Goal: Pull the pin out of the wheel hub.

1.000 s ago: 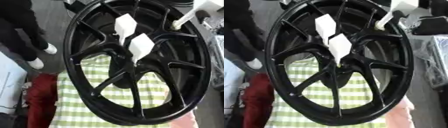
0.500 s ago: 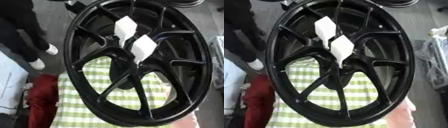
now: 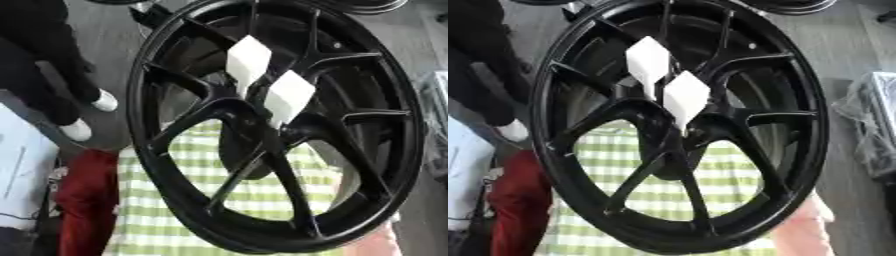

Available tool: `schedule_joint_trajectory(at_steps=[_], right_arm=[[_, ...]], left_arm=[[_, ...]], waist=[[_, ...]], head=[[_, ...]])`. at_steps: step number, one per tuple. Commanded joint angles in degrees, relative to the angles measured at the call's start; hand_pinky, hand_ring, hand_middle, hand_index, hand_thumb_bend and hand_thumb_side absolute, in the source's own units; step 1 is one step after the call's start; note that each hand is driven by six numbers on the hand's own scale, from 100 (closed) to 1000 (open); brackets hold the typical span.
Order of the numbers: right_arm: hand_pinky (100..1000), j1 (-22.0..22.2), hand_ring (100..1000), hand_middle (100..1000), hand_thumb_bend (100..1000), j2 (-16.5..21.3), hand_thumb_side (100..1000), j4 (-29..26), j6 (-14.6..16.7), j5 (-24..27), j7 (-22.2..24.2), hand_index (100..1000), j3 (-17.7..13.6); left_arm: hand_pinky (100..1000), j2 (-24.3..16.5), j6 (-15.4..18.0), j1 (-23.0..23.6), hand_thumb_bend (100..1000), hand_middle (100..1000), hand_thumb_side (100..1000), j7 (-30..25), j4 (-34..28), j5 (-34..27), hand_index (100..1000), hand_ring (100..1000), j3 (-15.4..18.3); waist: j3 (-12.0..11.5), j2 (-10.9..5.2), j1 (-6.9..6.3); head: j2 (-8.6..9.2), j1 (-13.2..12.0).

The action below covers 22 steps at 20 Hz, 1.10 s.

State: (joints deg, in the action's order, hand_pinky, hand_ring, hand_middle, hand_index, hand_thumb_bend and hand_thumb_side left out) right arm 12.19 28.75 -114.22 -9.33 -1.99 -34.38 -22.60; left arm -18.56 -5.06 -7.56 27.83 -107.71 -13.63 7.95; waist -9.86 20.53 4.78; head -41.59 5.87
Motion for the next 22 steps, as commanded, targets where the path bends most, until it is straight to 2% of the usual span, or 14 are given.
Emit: schedule_joint_trajectory(at_steps=[1,8,12,13,16,17,18,19,20,21,22], right_arm=[[947,0.1,859,653,153,0.2,100,-0.4,-1.8,-1.5,-0.9,778,-0.9],[950,-0.3,863,656,156,-0.2,100,-0.4,-4.8,-1.4,-2.0,781,-0.7],[964,-0.3,890,693,162,-0.1,100,-0.4,-6.7,-1.6,-3.7,801,-1.0],[978,-0.3,908,716,214,0.0,100,-0.4,-7.9,-2.4,-4.4,831,-1.0],[983,-0.4,913,723,173,0.1,100,-0.4,-10.7,-5.6,-4.6,844,-0.5],[987,-0.5,915,729,100,0.0,100,-0.4,-11.1,-5.9,-4.4,866,-0.4],[989,-0.8,915,732,100,-0.1,100,-0.4,-11.2,-5.4,-4.6,879,-0.2],[994,-1.0,920,745,100,-0.1,312,-0.4,-10.8,-4.3,-5.4,899,-0.3],[995,-1.1,920,746,100,-0.1,416,-0.4,-9.9,-3.0,-6.5,901,-0.3],[1000,-1.3,929,761,100,-0.2,752,-0.4,-8.7,-1.2,-7.3,912,0.0],[1000,-1.4,928,762,100,-0.3,791,-0.4,-7.1,1.5,-7.9,914,0.3]], left_arm=[[624,-0.5,0.1,-0.2,247,809,852,0.2,-1.2,0.4,728,753,0.5],[624,-0.6,0.0,-0.3,251,809,850,0.1,-1.1,0.4,728,754,0.5],[624,-0.6,0.0,-0.4,250,809,849,-0.1,-1.1,0.4,728,755,0.4],[624,-0.6,-0.1,-0.4,251,809,849,-0.1,-1.1,0.4,728,755,0.3],[624,-0.6,-0.1,-0.4,251,809,849,-0.2,-1.1,0.4,728,755,0.3],[624,-0.6,-0.1,-0.4,252,809,849,-0.2,-1.1,0.4,727,755,0.3],[624,-0.6,-0.1,-0.5,252,809,849,-0.2,-1.1,0.4,727,755,0.3],[624,-0.6,-0.1,-0.5,252,809,849,-0.3,-1.1,0.4,727,755,0.3],[624,-0.6,-0.1,-0.5,253,809,849,-0.3,-1.1,0.4,727,755,0.3],[624,-0.6,-0.1,-0.5,253,809,849,-0.3,-1.1,0.4,727,755,0.3],[625,-0.6,-0.1,-0.5,253,808,849,-0.3,-1.1,0.4,727,755,0.3]], waist=[[-0.1,-1.21,-0.17],[-0.3,-1.16,-0.01],[-0.2,-1.11,0.07],[-0.2,-1.12,0.08],[-0.2,-1.13,0.06],[-0.2,-1.14,0.03],[-0.2,-1.17,0.00],[-0.2,-1.19,-0.02],[-0.2,-1.20,-0.03],[-0.3,-1.19,-0.05],[-0.3,-1.19,-0.04]], head=[[0.98,0.2],[1.08,0.2],[1.05,0.0],[1.02,0.0],[1.04,0.0],[1.09,0.0],[1.14,0.0],[1.17,0.0],[1.21,0.0],[1.24,0.0],[1.23,0.0]])
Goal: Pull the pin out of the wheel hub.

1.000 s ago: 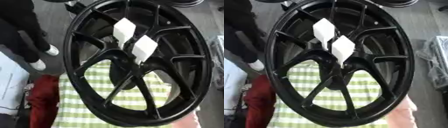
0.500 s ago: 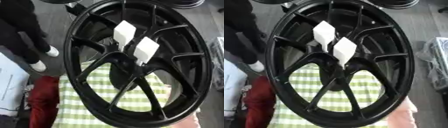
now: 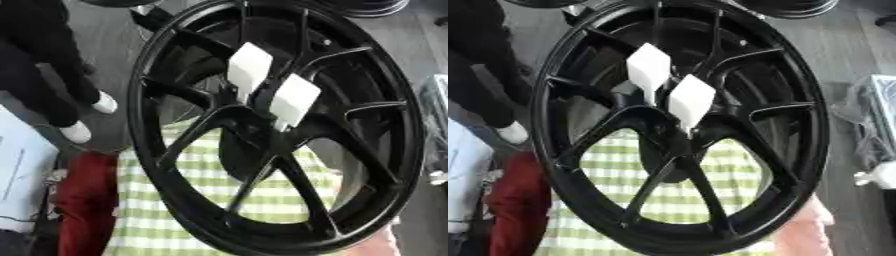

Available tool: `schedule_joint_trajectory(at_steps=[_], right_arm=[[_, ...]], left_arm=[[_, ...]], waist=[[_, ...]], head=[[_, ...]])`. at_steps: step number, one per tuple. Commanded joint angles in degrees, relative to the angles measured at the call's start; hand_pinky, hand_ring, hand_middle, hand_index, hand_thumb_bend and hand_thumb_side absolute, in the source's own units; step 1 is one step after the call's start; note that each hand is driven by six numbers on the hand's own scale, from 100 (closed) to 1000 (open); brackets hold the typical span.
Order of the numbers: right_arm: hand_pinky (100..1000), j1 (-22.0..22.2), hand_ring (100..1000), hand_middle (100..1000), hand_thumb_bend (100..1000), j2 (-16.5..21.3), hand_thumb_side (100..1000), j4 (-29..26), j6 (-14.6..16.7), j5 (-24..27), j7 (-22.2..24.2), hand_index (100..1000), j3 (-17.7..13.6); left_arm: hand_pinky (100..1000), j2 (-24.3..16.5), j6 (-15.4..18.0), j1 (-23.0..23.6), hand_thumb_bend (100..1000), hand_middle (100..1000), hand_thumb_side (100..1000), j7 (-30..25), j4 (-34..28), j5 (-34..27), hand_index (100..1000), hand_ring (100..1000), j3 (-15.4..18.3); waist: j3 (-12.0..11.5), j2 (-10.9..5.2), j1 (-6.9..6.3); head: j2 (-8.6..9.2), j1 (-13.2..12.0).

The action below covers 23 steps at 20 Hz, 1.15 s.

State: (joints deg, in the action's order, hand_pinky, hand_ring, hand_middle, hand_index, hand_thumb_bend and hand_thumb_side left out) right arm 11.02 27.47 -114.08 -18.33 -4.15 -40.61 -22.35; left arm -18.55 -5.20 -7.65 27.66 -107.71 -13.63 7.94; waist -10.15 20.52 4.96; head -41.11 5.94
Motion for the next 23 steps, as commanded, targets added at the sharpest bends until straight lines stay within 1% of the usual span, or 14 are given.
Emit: schedule_joint_trajectory(at_steps=[1,3,4,5,6,7,9,12,15,17,19,23], right_arm=[[1000,-0.2,928,762,100,1.1,803,-0.5,3.5,6.4,-2.2,912,0.2],[1000,-0.1,920,755,100,1.4,785,-0.5,6.0,9.7,-3.0,900,0.4],[980,-0.1,869,705,100,1.5,737,-0.5,6.8,10.7,-3.2,843,0.6],[962,-0.2,835,663,100,1.7,717,-0.5,7.4,11.6,-3.4,800,0.9],[952,-0.3,809,629,100,1.9,678,-0.5,7.6,12.2,-3.7,773,1.2],[949,-0.6,795,615,100,2.1,653,-0.5,7.8,12.8,-4.0,761,1.5],[949,-1.4,790,611,100,2.6,649,-0.5,9.2,13.7,-3.2,757,2.5],[957,-2.5,786,607,100,3.2,655,-0.5,12.8,14.9,0.3,750,4.1],[965,-3.6,799,620,100,3.7,664,-0.5,18.1,18.7,5.7,761,6.2],[967,-4.2,802,624,100,4.0,667,-0.5,20.7,21.0,8.9,764,7.2],[965,-5.3,801,623,100,3.9,682,-0.5,21.7,22.9,11.5,763,8.6],[963,-6.9,799,622,100,3.8,697,-0.5,21.3,24.4,15.5,760,11.1]], left_arm=[[624,-0.6,0.1,-0.4,252,808,849,-0.2,-1.0,0.4,727,755,0.3],[624,-0.6,0.0,-0.4,251,808,849,-0.2,-1.0,0.4,726,755,0.3],[624,-0.6,0.0,-0.4,252,807,848,-0.2,-1.0,0.4,726,755,0.2],[624,-0.6,0.0,-0.4,252,808,848,-0.2,-1.0,0.4,726,755,0.2],[624,-0.6,0.0,-0.4,252,807,848,-0.2,-1.0,0.4,725,755,0.2],[624,-0.6,0.0,-0.4,252,807,847,-0.2,-1.0,0.4,725,755,0.2],[624,-0.6,0.0,-0.5,253,807,847,-0.2,-1.0,0.4,725,755,0.2],[623,-0.5,0.0,-0.6,252,807,847,-0.3,-1.1,0.3,725,755,0.1],[623,-0.5,0.0,-0.7,253,807,846,-0.4,-1.1,0.3,725,755,0.0],[623,-0.5,0.0,-0.8,254,806,846,-0.5,-1.1,0.3,725,755,-0.1],[623,-0.4,0.0,-0.9,254,806,845,-0.5,-1.1,0.2,725,755,-0.2],[623,-0.4,0.0,-0.9,254,806,844,-0.6,-1.1,0.2,725,755,-0.3]], waist=[[0.0,-1.17,-0.21],[0.0,-1.16,-0.18],[0.0,-1.14,-0.17],[0.0,-1.13,-0.16],[-0.1,-1.11,-0.17],[-0.1,-1.09,-0.18],[-0.3,-1.03,-0.20],[-0.4,-0.93,-0.17],[-0.6,-0.88,-0.13],[-0.6,-0.88,-0.13],[-0.7,-0.92,-0.16],[-0.8,-0.93,-0.25]], head=[[0.76,-0.1],[0.78,-0.1],[0.78,0.0],[0.77,0.0],[0.78,0.0],[0.82,0.0],[0.90,0.1],[0.88,0.3],[0.91,0.3],[0.87,0.4],[0.81,0.5],[0.80,0.6]])
